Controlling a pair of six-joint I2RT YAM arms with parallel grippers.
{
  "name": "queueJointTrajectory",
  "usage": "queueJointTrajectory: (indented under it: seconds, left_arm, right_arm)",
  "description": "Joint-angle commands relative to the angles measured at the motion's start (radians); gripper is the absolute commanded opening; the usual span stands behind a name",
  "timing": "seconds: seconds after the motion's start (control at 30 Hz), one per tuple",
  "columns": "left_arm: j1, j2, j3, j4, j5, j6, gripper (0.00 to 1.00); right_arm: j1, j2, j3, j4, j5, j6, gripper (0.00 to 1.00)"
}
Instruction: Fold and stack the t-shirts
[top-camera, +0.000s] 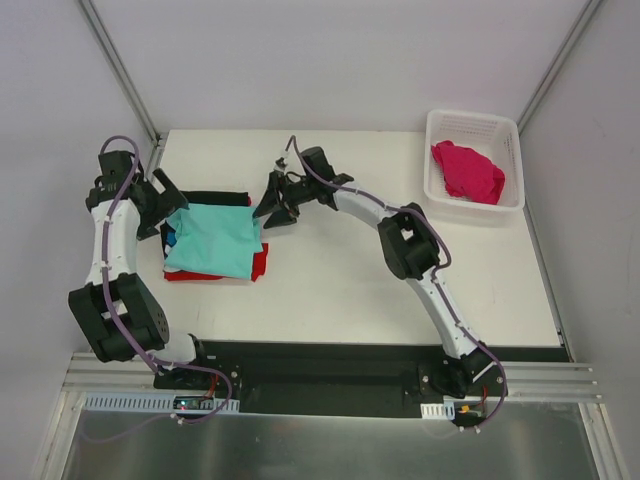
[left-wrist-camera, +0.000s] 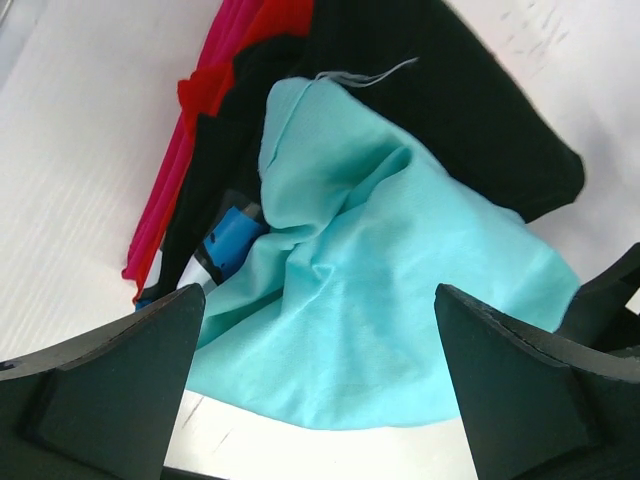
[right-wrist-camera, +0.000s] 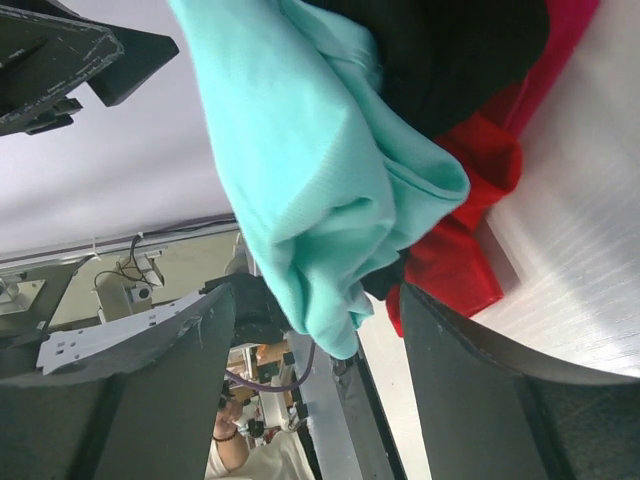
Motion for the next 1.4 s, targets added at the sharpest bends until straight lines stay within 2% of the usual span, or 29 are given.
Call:
queueJointTrajectory:
  seconds: [0.0,0.1,0.2,0.3,0.37,0.4,0.53,0.9,1.2,1.37]
  left_arm:
    - [0.012,0.014,0.092,-0.033,0.065,0.057,0.99]
    - [-0.005,0.078,0.131,-0.028,0.130,0.068,0.99]
    - [-0.042,0.138,0.161,-0.021,0.138,0.087,0.99]
    - [-0.065,0.186,0.168,0.018,0.182,0.101,0.99]
    - [-0.067,0.233,0.177,0.033,0.244,0.100,0.92]
    - [-0.067,0.250,0.183,0.032,0.256,0.098,0.93]
    - [-0.067,0.292,0.182,0.039,0.224,0.078,0.96]
    - [-0.067,0.324,0.211,0.041,0.189,0.078,0.98]
    - [-0.068,0.278,0.235,-0.016,0.221,0.068,0.99]
    - [-0.068,0.264,0.237,-0.016,0.227,0.074,0.99]
  right_arm:
    - [-0.038,-0.027,0.151,-0.019,-0.033,-0.031,0.69]
    - [-0.051,0.019,0.195,0.050,-0.061,0.019,0.69]
    - [-0.055,0.038,0.199,0.179,-0.079,0.084,0.67]
    - [-0.056,0.064,0.205,0.213,-0.078,0.102,0.66]
    - [-0.056,0.082,0.192,0.239,-0.081,0.122,0.66]
    - [-0.056,0.085,0.177,0.255,-0.081,0.142,0.66]
    - [-0.055,0.092,0.126,0.300,-0.076,0.148,0.67]
    - [-0.050,0.121,0.119,0.338,-0.087,0.162,0.65]
    - [-0.050,0.154,0.186,0.342,-0.076,0.180,0.61]
    - [-0.044,0.155,0.146,0.389,-0.075,0.208,0.61]
